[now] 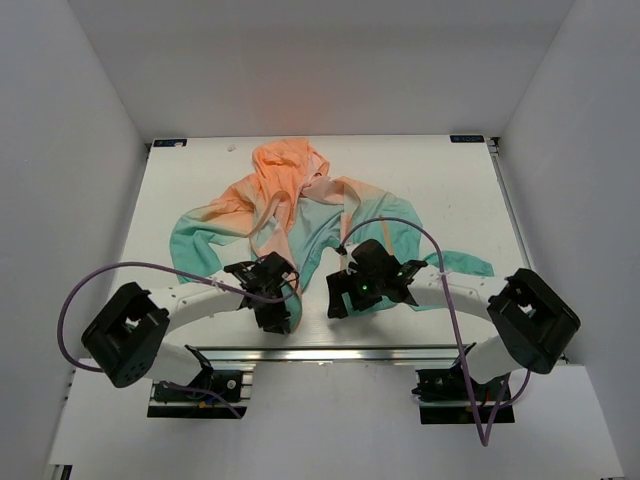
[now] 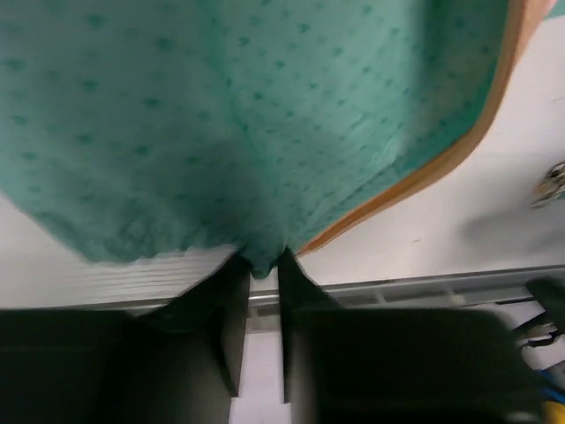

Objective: Zip up the jacket

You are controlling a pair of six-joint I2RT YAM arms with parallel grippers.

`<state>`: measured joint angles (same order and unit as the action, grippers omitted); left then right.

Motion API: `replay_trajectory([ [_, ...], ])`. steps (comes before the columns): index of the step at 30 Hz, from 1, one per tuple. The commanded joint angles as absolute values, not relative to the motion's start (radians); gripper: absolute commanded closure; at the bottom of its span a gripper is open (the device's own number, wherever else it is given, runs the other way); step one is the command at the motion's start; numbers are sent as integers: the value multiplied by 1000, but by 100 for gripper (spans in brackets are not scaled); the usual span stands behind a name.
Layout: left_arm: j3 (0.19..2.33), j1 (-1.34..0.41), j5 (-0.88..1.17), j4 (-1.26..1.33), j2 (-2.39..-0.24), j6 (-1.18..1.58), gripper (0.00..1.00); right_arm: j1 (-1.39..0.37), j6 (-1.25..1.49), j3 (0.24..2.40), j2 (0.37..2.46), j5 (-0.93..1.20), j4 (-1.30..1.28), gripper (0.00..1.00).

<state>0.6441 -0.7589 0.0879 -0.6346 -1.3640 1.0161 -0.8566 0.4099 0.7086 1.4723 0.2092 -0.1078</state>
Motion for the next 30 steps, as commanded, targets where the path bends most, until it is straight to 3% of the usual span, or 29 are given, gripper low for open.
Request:
replay_trajectory([
  [1, 713, -779, 57, -660, -1365, 1026, 68, -856, 408, 716, 1407, 196, -164, 11],
  [2, 719, -782, 60, -661, -1349, 1020, 42, -856, 397, 724, 1396, 198, -176, 11],
  [4, 747, -785, 63, -689, -1286, 996, 5, -856, 390, 751, 1368, 192, -218, 11],
  [5, 761, -785, 55, -712, -1263, 989, 2, -856, 370, 764, 1359, 192, -235, 11],
  [13, 954, -755, -245, -1023, -1097, 1005, 2, -864, 267, 931, 1318, 109, -362, 11],
  [16, 1035, -582, -232, -982, -1158, 895, 2, -890, 230, 956, 1315, 117, -364, 11],
  [20, 1162, -388, -285, -894, -1342, 767, 2, -1017, 198, 946, 1333, 110, -322, 11],
  [23, 1330, -382, -385, -874, -1546, 676, 2, -1074, 213, 960, 1358, 55, -318, 11],
  [30, 1609, -379, -336, -709, -1914, 293, 2, -1065, 268, 891, 1254, -26, -293, 11],
])
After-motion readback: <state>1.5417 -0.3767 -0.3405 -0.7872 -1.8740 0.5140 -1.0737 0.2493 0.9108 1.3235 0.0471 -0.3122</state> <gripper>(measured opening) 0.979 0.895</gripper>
